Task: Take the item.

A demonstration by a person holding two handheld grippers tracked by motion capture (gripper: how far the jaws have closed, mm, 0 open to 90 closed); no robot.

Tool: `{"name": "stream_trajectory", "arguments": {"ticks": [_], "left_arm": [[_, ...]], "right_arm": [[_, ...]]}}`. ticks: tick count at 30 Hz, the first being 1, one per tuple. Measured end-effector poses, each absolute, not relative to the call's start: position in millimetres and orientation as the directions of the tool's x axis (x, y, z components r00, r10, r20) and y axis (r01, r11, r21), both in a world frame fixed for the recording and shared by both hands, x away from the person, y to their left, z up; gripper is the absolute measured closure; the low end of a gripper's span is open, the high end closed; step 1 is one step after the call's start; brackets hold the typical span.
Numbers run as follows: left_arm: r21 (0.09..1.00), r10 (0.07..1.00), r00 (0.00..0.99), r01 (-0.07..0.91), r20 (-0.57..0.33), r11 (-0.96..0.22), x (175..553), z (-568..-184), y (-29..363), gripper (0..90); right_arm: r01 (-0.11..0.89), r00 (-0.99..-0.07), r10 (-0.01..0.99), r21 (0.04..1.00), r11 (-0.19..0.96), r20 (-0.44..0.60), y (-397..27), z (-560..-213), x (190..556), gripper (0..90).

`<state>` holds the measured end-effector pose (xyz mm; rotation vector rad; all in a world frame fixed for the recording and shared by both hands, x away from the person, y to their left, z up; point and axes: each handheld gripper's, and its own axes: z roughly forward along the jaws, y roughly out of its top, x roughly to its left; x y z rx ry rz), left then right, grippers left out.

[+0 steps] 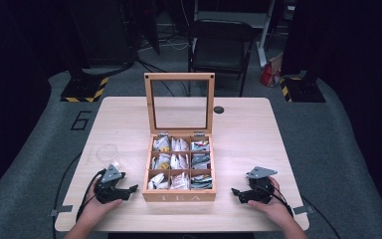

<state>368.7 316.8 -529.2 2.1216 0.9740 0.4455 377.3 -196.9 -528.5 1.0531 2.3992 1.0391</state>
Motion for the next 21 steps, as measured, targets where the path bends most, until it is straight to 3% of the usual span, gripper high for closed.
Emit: {"name": "stream_trajectory", "arguments": {"ticks": [21], "left_arm": [[0.754,0.771,0.637,0.511,-0.010,-0.413,367.5,-529.4,315.8,25.4]], "right_arm": [[0.503,-0.676,0.736,0.730,0.463,-0.002,-196.9,-528.5,377.4,10.5]]}}
